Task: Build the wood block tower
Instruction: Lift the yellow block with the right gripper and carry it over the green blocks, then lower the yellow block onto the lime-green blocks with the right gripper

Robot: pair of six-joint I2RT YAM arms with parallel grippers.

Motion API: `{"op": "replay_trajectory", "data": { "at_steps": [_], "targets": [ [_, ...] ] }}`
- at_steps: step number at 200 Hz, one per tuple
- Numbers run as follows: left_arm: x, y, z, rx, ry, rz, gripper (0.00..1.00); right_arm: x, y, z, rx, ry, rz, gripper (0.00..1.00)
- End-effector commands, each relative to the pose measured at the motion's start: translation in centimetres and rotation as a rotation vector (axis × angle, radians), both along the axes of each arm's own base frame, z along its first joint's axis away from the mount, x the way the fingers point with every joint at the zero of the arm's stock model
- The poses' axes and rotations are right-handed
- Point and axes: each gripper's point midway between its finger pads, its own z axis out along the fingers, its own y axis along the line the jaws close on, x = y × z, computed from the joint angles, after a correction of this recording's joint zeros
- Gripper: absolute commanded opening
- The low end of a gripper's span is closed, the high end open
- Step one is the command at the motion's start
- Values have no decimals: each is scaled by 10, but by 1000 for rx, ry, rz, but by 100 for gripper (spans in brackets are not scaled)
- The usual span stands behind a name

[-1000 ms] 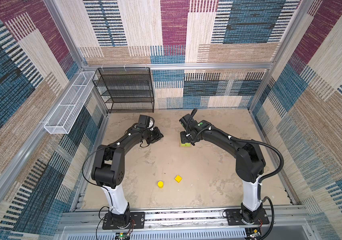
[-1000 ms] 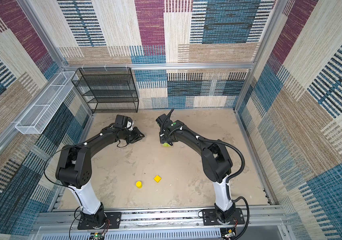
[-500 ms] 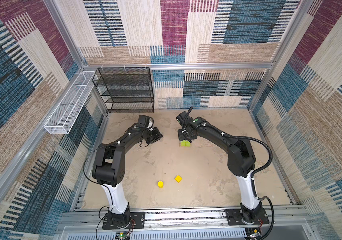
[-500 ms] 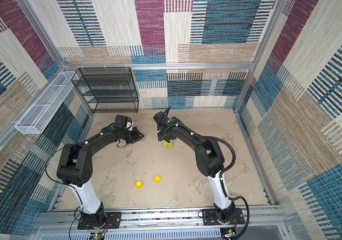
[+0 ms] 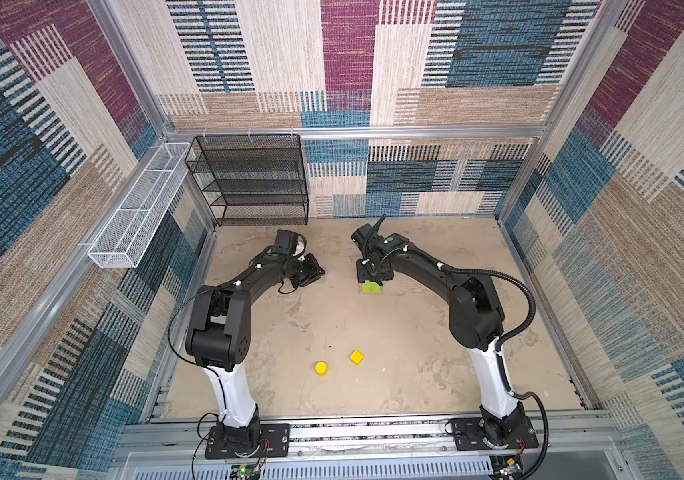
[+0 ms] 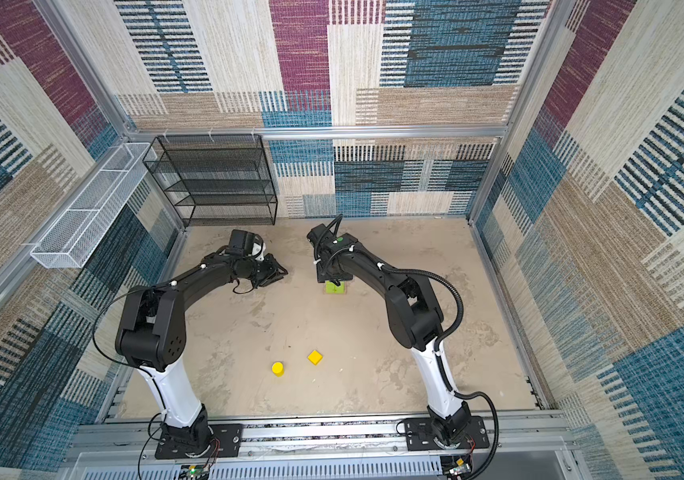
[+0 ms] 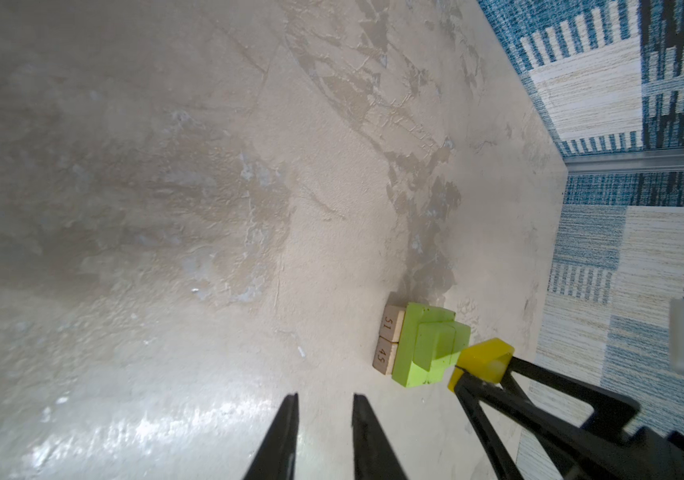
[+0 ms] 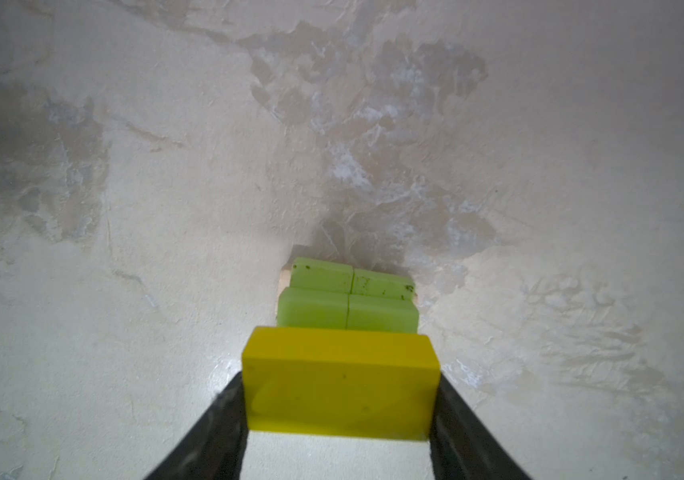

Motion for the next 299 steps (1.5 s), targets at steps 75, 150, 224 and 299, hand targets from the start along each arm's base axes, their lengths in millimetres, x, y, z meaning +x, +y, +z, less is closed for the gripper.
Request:
{"op": "replay_trajectory", "data": {
  "at_steps": [75, 150, 224, 299],
  "targets": [
    [0, -1, 1, -4, -11, -32, 27, 3, -2, -2, 19, 0, -50, 59],
    [1, 0, 1, -5, -12, -30, 27, 5, -1, -4, 34, 5, -49, 60],
    [1, 2, -1, 0, -7, -24, 27, 7, 0, -6, 38, 9, -48, 61],
    [1, 2, 0, 1, -7, -23, 27, 6, 0, -7, 43, 12, -51, 66]
  ]
}}
